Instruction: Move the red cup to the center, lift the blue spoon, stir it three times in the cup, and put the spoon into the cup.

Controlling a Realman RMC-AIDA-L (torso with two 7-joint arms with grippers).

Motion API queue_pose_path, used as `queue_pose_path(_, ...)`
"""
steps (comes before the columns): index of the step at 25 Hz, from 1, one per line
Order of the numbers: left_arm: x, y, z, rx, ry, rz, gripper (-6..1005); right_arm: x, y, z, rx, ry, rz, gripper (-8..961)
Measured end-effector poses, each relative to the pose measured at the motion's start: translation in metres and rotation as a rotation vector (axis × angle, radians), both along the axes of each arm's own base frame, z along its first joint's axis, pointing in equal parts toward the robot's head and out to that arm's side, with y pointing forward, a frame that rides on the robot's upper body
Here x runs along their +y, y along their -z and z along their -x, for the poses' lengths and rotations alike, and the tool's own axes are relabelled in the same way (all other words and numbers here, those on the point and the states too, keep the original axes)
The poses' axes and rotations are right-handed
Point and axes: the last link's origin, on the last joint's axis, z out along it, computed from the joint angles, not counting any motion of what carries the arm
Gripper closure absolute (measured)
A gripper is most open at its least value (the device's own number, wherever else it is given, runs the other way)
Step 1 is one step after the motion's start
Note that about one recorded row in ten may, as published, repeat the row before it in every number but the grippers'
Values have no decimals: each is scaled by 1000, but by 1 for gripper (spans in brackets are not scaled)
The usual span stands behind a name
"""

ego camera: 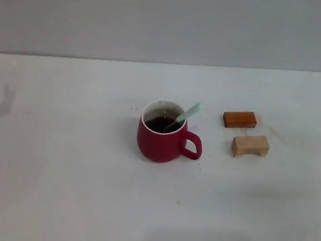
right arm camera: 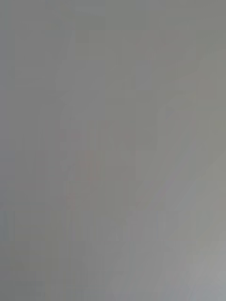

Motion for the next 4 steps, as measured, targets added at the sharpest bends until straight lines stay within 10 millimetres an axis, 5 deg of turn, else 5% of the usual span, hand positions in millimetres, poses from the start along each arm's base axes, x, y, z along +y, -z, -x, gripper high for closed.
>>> queue_pose_path(4, -2, 1, 0, 6, 6, 3, 147, -10, -6, -27, 84, 4, -8, 628)
